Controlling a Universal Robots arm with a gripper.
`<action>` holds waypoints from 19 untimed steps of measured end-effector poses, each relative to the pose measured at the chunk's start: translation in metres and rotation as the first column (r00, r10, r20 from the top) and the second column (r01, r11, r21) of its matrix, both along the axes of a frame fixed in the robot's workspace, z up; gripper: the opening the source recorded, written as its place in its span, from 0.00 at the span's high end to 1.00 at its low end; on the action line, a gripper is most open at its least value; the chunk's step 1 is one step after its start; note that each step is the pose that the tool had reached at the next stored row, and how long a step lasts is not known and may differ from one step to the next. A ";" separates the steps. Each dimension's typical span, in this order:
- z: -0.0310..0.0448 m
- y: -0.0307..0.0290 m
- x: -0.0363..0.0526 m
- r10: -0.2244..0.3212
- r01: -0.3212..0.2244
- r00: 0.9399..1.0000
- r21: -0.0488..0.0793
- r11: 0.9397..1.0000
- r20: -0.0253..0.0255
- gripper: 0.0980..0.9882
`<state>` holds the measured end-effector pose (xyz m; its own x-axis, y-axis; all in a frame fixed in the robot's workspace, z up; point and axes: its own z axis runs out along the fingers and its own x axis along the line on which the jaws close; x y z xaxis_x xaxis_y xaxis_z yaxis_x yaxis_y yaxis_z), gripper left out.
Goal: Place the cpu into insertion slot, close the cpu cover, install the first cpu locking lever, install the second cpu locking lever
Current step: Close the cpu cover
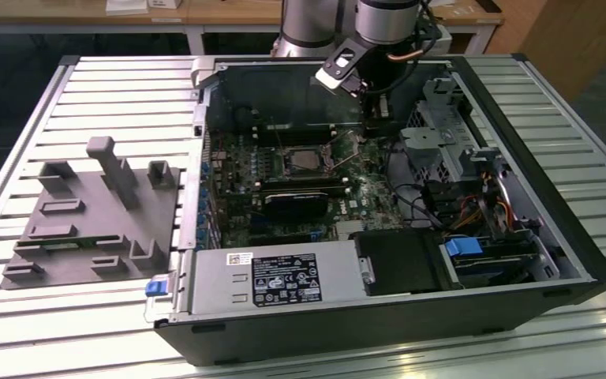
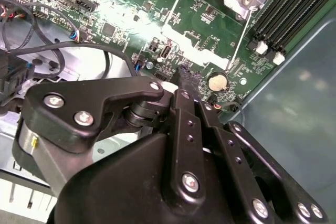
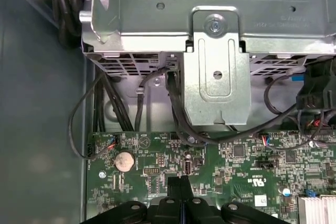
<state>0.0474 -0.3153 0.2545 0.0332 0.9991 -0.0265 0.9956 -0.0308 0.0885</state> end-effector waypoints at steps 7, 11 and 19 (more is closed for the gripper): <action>-0.0092 0.0000 0.0018 0.000 0.000 1.000 0.000 1.000 -0.011 1.00; -0.0135 0.0000 0.0027 0.000 0.000 1.000 0.000 1.000 -0.018 1.00; -0.0157 0.0000 0.0045 0.000 0.000 1.000 0.000 1.000 -0.022 1.00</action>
